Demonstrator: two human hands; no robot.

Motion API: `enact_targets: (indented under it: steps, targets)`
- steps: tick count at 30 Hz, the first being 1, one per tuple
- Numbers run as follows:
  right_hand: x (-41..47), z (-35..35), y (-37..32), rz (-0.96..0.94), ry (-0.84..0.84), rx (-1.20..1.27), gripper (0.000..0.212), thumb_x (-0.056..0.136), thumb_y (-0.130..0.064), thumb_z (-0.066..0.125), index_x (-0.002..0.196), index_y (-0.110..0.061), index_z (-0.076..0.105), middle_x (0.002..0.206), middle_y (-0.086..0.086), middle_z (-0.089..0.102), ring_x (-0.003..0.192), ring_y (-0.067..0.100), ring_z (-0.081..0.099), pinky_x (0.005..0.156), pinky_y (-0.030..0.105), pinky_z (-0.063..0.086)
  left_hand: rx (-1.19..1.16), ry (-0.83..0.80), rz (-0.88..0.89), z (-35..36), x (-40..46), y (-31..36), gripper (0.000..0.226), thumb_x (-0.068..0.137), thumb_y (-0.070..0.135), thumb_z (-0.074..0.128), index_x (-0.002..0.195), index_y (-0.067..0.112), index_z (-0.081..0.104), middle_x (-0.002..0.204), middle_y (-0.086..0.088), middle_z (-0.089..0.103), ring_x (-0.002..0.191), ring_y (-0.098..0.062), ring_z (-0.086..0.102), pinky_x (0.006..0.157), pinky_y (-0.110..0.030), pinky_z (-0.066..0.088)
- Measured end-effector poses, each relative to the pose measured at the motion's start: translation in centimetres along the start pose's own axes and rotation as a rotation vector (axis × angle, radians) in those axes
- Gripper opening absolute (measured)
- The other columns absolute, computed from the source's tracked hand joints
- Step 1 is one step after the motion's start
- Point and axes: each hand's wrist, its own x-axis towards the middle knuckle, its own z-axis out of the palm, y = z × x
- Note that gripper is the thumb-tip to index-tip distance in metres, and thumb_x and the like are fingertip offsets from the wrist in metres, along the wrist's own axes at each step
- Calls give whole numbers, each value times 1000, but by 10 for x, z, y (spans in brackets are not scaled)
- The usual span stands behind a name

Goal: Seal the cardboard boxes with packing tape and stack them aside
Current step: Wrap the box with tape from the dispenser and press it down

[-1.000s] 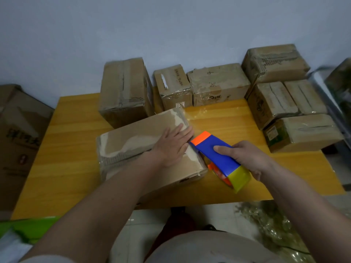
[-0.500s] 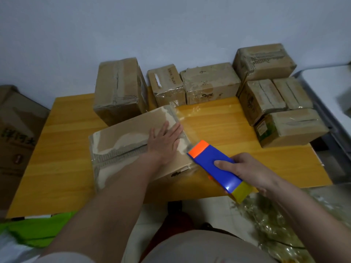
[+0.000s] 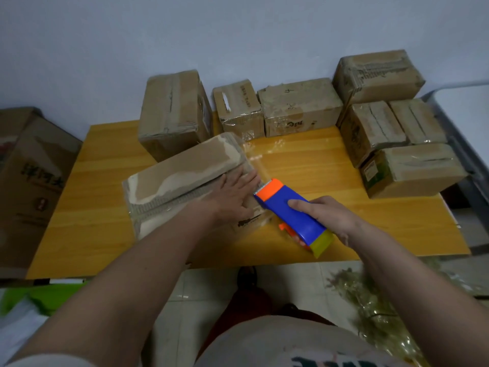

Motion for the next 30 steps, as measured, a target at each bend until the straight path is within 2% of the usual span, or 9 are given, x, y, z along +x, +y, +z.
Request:
enact_targets:
  steps: [3, 6, 8, 10, 13, 15, 20, 24, 30]
  targets:
    - [1, 1, 2, -1, 16, 25, 48, 79, -46, 72, 90, 1, 71, 83, 16, 74, 71, 29, 68, 84, 47, 55, 83, -18, -29, 2, 2, 6, 100, 87, 60, 54, 154, 27, -13, 159, 9, -23, 146, -20, -25, 119, -52, -7]
    - [-1, 1, 8, -1, 12, 8, 54, 77, -48, 73, 94, 3, 71, 88, 18, 74, 79, 37, 69, 86, 50, 53, 94, 35, -82, 10, 4, 14, 93, 93, 56, 50, 153, 26, -15, 160, 7, -24, 145, -20, -26, 118, -55, -5]
    - [-5, -4, 20, 7, 2, -15, 55, 77, -47, 74, 94, 4, 71, 90, 19, 73, 78, 36, 68, 84, 49, 53, 92, 42, -103, 14, 7, 17, 90, 94, 55, 45, 153, 25, -16, 160, 6, -24, 146, -20, -26, 118, -57, -5]
    - [-15, -10, 35, 42, -35, -3, 47, 80, -43, 71, 93, 2, 73, 89, 17, 74, 71, 27, 67, 76, 41, 55, 91, 58, -112, 15, 8, 18, 86, 96, 56, 40, 153, 24, -17, 160, 6, -24, 146, -20, -25, 118, -57, -5]
    - [-27, -20, 54, 82, -95, 42, 31, 86, -35, 66, 82, -5, 72, 71, 7, 74, 54, 12, 66, 51, 20, 50, 97, 84, -131, 15, 7, 19, 84, 97, 58, 34, 152, 23, -19, 159, 5, -26, 145, -21, -26, 118, -57, -5]
    - [-29, -23, 57, 69, -95, 73, 29, 87, -33, 65, 77, -6, 70, 64, 4, 72, 49, 9, 65, 45, 16, 47, 82, 84, -139, 17, 7, 21, 84, 97, 57, 34, 152, 22, -19, 159, 5, -27, 145, -21, -27, 117, -57, -6]
    - [-29, -21, 51, 57, -77, 54, 32, 88, -33, 64, 72, -6, 68, 59, 2, 70, 45, 8, 62, 43, 15, 46, -70, 68, -129, 9, 4, 20, 88, 93, 53, 48, 154, 24, -9, 161, 7, -20, 146, -18, -24, 117, -56, -10]
    - [-28, -21, 50, 95, -88, 52, 31, 89, -33, 63, 74, -6, 67, 58, 3, 70, 44, 9, 63, 42, 16, 46, -224, 202, -235, 10, 9, 36, 78, 94, 60, 41, 155, 25, 6, 162, 6, -12, 148, -17, -17, 114, -56, -14]
    - [-11, -17, 44, 130, 18, -102, 34, 84, -37, 69, 87, -4, 67, 71, 5, 72, 60, 15, 67, 59, 23, 54, -78, 216, -321, 22, 16, 45, 88, 93, 67, 29, 154, 20, -13, 161, 3, -22, 147, -21, -23, 115, -61, -9]
